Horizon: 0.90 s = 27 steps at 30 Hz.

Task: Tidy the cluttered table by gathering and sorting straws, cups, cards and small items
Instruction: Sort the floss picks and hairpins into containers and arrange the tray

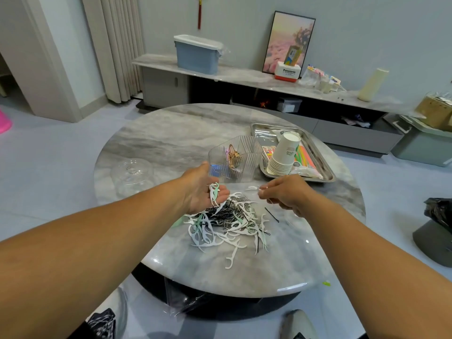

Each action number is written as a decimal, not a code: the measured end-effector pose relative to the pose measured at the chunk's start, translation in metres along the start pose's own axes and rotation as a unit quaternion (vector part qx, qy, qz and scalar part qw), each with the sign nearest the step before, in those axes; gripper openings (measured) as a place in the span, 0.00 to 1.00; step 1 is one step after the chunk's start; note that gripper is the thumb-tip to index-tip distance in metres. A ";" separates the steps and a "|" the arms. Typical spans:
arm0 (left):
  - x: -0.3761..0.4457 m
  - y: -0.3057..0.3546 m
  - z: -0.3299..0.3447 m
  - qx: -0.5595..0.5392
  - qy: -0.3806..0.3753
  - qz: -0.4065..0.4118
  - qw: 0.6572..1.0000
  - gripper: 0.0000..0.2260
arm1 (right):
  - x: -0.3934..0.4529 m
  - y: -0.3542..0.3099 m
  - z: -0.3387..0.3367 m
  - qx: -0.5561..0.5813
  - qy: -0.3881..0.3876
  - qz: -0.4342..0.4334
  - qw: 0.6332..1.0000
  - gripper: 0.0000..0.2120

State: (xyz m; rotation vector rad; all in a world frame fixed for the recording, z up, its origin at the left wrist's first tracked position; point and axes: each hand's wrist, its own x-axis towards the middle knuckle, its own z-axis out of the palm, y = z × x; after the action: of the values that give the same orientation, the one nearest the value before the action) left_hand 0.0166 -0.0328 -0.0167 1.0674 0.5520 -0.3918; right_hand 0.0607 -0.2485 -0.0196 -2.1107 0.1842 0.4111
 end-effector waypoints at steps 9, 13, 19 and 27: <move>-0.005 -0.003 0.012 -0.084 -0.032 -0.009 0.996 0.39 | -0.028 -0.039 0.042 0.162 -0.062 0.036 0.984 0.07; -0.009 -0.004 0.016 -0.077 -0.038 0.001 0.996 0.38 | -0.040 -0.045 0.059 0.192 -0.043 -0.010 0.980 0.06; -0.011 -0.002 0.011 -0.048 -0.016 0.008 0.999 0.35 | -0.043 -0.048 0.038 0.121 -0.090 -0.074 0.986 0.11; -0.009 -0.001 0.000 0.092 -0.090 -0.028 0.991 0.32 | -0.032 -0.032 0.012 -0.123 -0.262 -0.026 0.957 0.15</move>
State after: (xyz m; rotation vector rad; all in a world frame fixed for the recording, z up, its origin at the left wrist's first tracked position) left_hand 0.0088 -0.0329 -0.0116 1.1815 0.3894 -0.5909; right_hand 0.0373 -0.2214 0.0115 -2.1579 -0.2439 0.9832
